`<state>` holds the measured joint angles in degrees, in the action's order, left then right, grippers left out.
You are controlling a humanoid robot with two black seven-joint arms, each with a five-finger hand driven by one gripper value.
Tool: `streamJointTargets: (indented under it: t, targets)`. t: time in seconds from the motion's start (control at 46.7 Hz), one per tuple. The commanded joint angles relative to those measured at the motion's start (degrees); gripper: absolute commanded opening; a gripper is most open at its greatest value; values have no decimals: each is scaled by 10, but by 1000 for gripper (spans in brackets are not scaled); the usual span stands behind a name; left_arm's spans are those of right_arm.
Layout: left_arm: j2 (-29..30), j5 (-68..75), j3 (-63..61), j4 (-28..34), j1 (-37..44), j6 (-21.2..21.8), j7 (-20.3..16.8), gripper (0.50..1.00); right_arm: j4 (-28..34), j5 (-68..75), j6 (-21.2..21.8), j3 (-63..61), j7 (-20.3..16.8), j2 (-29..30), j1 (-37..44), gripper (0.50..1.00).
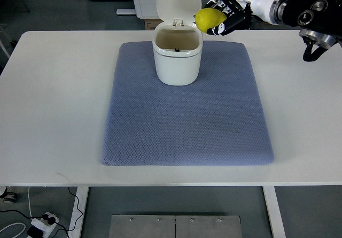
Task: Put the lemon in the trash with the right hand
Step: 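Lift the lemon with the right hand and carry it over the bin, then lower the lemon into the white bin and open the right hand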
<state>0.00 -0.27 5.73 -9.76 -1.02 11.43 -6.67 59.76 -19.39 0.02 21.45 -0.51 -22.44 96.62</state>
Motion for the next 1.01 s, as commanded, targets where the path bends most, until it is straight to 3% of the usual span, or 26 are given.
streamJointTargets:
  t: [0.0,0.278,0.899,0.921,0.985]
  targets:
    - [0,0,0,0,0,0,0,1000,-24,6,0,0,0,23,-11,500]
    - [0,0,0,0,1,0,0,1000,-100,24,0,0,-5,93,-33,500]
    - [0,0,0,0,1,0,0,1000,-141,32,-1,-1,-15,148,-35,500]
    - [0,0,0,0,1,0,0,1000,-141,32,-1,-1,-15,148,-37,512]
    - [0,0,0,0,0,0,0,1000,-141,32,-1,-1,-15,148,-36,664]
